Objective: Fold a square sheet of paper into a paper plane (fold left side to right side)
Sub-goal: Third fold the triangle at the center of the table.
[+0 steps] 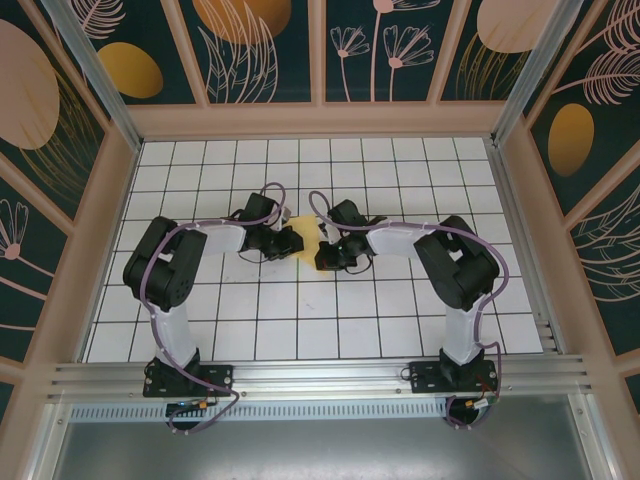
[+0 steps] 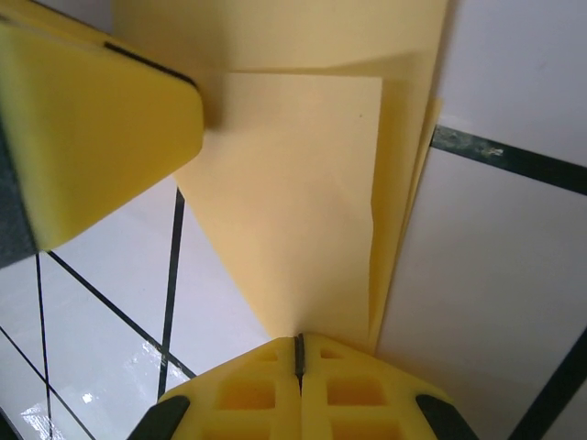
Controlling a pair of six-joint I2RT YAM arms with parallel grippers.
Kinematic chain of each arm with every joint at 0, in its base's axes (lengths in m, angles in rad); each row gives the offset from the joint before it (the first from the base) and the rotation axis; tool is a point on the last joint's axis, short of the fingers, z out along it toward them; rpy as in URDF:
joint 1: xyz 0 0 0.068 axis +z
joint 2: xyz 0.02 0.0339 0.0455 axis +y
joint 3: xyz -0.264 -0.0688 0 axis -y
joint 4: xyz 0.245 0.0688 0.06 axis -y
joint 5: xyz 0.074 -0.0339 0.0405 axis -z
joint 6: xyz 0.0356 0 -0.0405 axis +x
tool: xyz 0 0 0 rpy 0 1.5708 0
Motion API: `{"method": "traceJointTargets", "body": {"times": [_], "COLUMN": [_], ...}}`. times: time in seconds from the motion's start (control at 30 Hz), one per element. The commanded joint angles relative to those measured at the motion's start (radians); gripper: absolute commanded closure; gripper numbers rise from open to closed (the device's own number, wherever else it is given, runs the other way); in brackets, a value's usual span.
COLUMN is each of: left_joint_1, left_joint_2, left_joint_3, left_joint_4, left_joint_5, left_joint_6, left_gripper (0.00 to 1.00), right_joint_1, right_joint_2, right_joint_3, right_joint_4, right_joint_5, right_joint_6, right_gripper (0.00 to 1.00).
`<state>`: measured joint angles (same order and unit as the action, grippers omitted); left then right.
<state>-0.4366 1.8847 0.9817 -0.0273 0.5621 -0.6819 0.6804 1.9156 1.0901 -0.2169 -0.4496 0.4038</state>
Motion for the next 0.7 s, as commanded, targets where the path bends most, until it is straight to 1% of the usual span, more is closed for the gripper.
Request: {"method": "traceJointTargets", "body": {"times": [0.0, 0.2, 0.4, 0.67], "left_joint_1": [-0.022, -0.049, -0.091, -0.107], "left_joint_2": [-0.062, -0.092, -0.065, -0.029], "left_joint_3": [-0.004, -0.058, -0.057, -0.066], "left_joint_4": [-0.046, -0.023, 0.01, 0.039], "left_joint_5": [-0.025, -0.021, -0.009, -0.008], "left_joint_6": [0.004, -0.041, -0.077, -0.103], "left_gripper": [0.83, 0.86, 0.86, 0.87], "right_joint_1": [-0.003, -0.002, -0.002, -0.002], "right_joint_2": [0.029, 0.035, 0.043, 0.047], "right_joint_3": [-0.042, -0.047, -0.047, -0.049], "right_joint_4": [-0.131, -0.111, -0.103, -0.101], "right_joint_5": [0.072, 0.068, 0.065, 0.066], "right_joint_6": [0.024, 0.035, 0.036, 0.037], "right_gripper": [1.0, 1.0, 1.0, 1.0]}}
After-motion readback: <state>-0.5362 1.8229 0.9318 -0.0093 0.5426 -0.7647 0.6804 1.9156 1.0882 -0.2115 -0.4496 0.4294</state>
